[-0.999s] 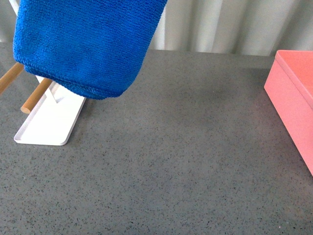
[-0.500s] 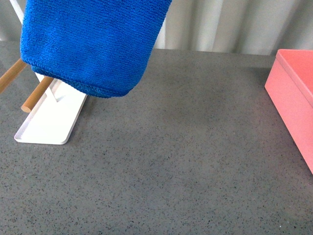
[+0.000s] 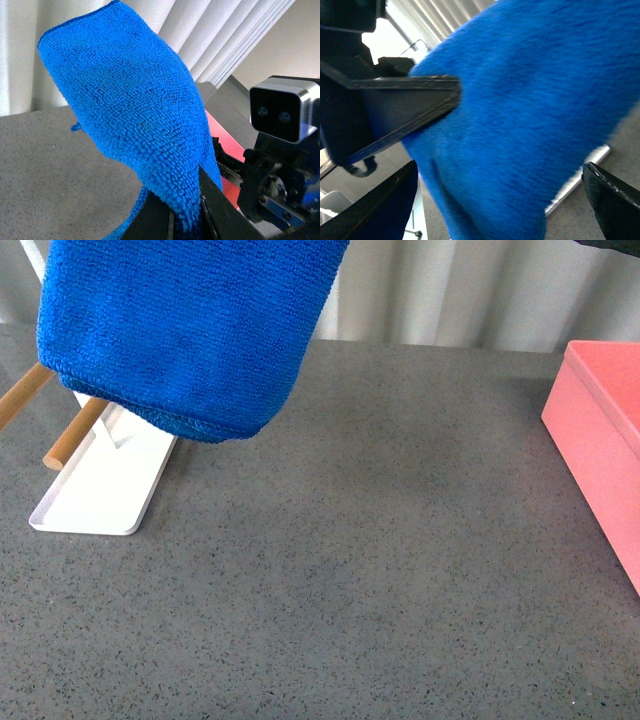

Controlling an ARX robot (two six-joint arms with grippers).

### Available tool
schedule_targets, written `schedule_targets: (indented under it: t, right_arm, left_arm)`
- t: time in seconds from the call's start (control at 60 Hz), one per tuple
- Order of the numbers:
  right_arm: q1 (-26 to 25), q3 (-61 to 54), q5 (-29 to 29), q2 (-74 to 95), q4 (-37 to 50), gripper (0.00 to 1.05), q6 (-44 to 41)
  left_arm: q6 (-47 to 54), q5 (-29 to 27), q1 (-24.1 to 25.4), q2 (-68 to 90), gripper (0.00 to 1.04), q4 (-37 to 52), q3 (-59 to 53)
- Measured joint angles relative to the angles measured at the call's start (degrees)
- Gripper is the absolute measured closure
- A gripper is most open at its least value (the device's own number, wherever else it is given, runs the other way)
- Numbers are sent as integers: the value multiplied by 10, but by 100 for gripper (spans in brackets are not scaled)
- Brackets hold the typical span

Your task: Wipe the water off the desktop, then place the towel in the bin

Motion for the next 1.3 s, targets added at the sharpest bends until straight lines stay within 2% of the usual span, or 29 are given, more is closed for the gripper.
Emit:
schedule_targets:
  t: [0.183,0.416,0.633,0.849,0.949,0.999,1.299]
  right_arm:
    - [30,3,-7,8,5,7,-15]
    - [49,38,66,51,-30,9,-35]
    - [52,50,85,59,-24,38,-33]
    - [54,50,90,59,-11,79,-30]
    - [55,48,111,54,-16,97,-37]
    - [54,47,121,51,-22,100,-42]
    - [39,36,173,30,-57,100,-82]
  left_arm:
    - [0,0,0,0,100,0,0]
    - [0,0,0,0,100,0,0]
    - [2,-2,1,1,100,0,0]
    - [3,-6,1,1,100,0,0]
    - [4,-4,0,2,80,0,0]
    - [4,-2,0,1,73,0,0]
    - [4,0,0,1,30,0,0]
